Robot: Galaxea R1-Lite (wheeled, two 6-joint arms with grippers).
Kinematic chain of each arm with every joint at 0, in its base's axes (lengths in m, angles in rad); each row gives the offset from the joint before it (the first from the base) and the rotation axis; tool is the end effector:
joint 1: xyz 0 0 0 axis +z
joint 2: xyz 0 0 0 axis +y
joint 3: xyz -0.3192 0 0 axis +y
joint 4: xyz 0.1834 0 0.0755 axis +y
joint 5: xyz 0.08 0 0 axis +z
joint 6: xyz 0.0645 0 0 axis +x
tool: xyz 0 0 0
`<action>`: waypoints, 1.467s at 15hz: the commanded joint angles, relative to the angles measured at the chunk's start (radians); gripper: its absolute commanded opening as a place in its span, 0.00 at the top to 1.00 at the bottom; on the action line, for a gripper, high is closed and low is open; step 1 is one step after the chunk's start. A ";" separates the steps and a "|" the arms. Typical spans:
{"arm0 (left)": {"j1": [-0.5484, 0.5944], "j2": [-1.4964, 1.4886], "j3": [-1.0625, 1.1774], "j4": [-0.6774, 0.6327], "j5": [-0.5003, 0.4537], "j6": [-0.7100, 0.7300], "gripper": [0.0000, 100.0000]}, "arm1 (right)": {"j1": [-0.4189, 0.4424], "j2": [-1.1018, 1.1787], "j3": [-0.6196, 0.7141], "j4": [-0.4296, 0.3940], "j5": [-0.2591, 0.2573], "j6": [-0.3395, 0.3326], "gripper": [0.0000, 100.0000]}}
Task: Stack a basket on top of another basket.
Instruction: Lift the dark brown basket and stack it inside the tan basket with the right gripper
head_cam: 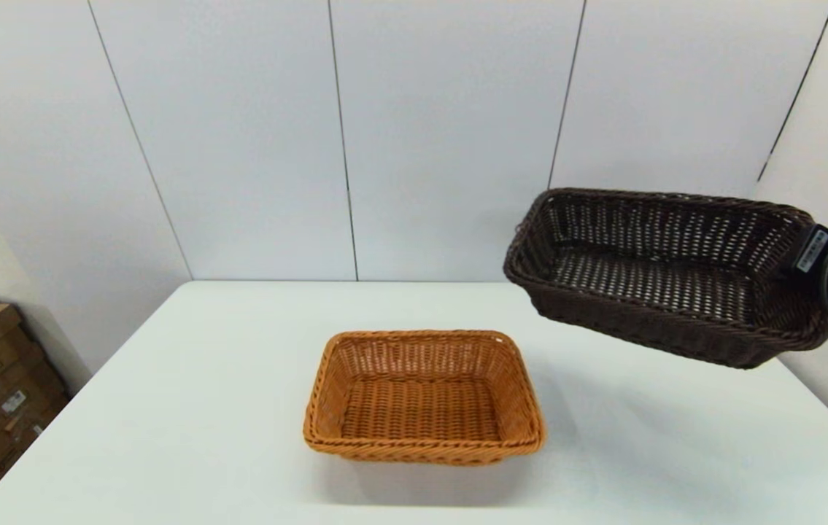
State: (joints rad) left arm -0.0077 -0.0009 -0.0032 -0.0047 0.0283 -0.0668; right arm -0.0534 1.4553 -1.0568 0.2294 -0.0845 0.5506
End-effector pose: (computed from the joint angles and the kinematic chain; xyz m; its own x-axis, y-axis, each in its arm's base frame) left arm 0.0084 0.0018 0.0772 0.9997 0.0206 0.0088 -0.0200 0.9976 -0.0670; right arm 0.2776 -0.0203 0.2307 0.8007 -0.1273 -0.5854 0.4104 0.8284 0.3812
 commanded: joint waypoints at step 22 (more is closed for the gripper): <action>0.000 -0.001 0.002 -0.001 0.001 -0.001 0.00 | 0.573 0.293 -0.192 0.011 0.057 0.058 1.00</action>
State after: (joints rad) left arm -0.0077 -0.0009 -0.0032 -0.0053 0.0283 -0.0664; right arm 0.5070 1.6919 -1.2304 0.2394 -0.0268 0.6055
